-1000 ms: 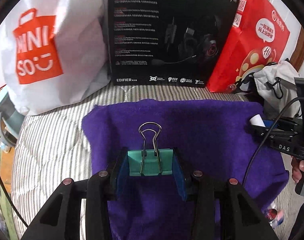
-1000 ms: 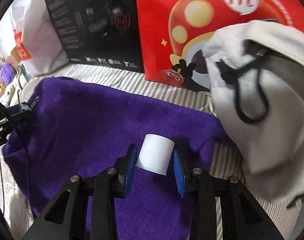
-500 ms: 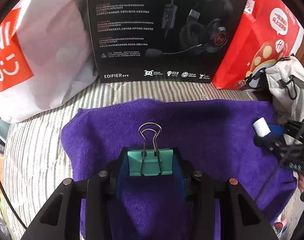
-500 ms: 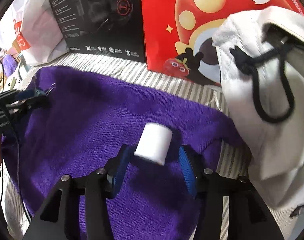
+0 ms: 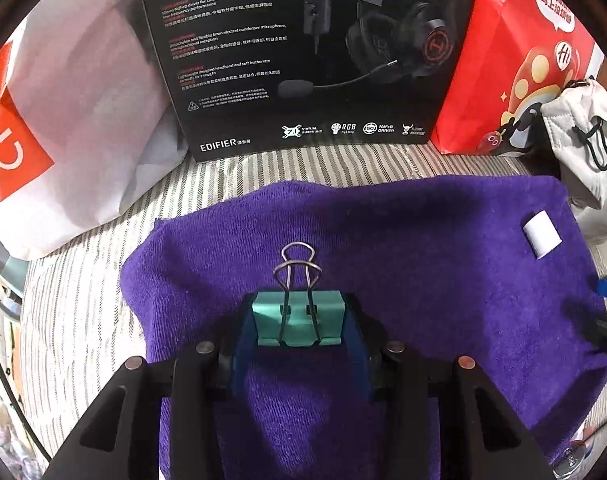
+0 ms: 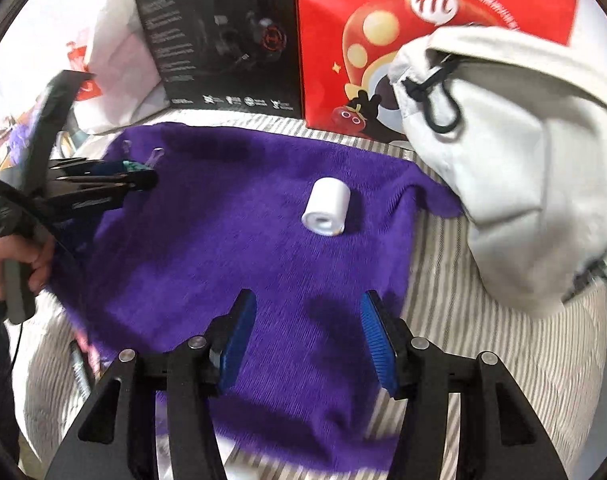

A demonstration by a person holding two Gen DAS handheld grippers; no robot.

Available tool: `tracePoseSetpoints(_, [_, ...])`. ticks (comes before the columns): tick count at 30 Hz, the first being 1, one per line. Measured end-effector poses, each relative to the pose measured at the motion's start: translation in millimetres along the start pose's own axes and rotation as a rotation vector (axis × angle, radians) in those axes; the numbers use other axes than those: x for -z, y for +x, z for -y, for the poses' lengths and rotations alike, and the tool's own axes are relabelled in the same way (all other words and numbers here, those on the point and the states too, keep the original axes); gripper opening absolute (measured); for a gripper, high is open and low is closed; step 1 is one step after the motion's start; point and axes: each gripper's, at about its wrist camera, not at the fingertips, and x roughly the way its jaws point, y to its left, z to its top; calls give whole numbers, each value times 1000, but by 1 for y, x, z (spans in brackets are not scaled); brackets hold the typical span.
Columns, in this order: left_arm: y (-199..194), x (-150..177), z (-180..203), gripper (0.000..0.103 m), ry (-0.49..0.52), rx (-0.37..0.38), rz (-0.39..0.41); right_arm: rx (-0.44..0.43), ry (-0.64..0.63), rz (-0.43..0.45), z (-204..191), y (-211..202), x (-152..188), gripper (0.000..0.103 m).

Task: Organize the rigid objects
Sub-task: 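Carry the clip and tape roll onto the purple towel and open both tools, then grasp the black Horizon stick with the left tool while the right tool grasps the pink-and-blue round item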

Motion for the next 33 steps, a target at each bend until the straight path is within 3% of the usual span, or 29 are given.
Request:
tracePoseSetpoints(4, [-3, 9, 4, 62, 6, -29, -15, 7, 26, 29, -2, -27, 17, 55])
tracePoseSetpoints(10, [-42, 31, 16, 64, -13, -12, 21, -3, 87, 75, -3, -68, 46, 58])
tracePoseSetpoints(13, [-81, 53, 31, 78, -2, 5, 78, 1, 120, 95, -3, -86, 63, 63])
tracePoseSetpoints(19, [-119, 109, 39, 79, -36, 21, 89, -19, 206, 134, -4, -111, 95, 66])
tracePoseSetpoints(24, [-109, 155, 43, 79, -152, 61, 34, -18, 207, 135, -13, -116, 116, 66])
tracePoseSetpoints(27, [-101, 168, 44, 79, -173, 79, 20, -24, 202, 137, -17, -121, 130, 66])
tracePoseSetpoints(31, [-91, 177, 53, 79, -163, 22, -9, -24, 196, 146, -20, -126, 143, 67])
tracePoseSetpoints(33, [-83, 177, 56, 79, -167, 29, -27, -18, 192, 140, -21, -126, 147, 67])
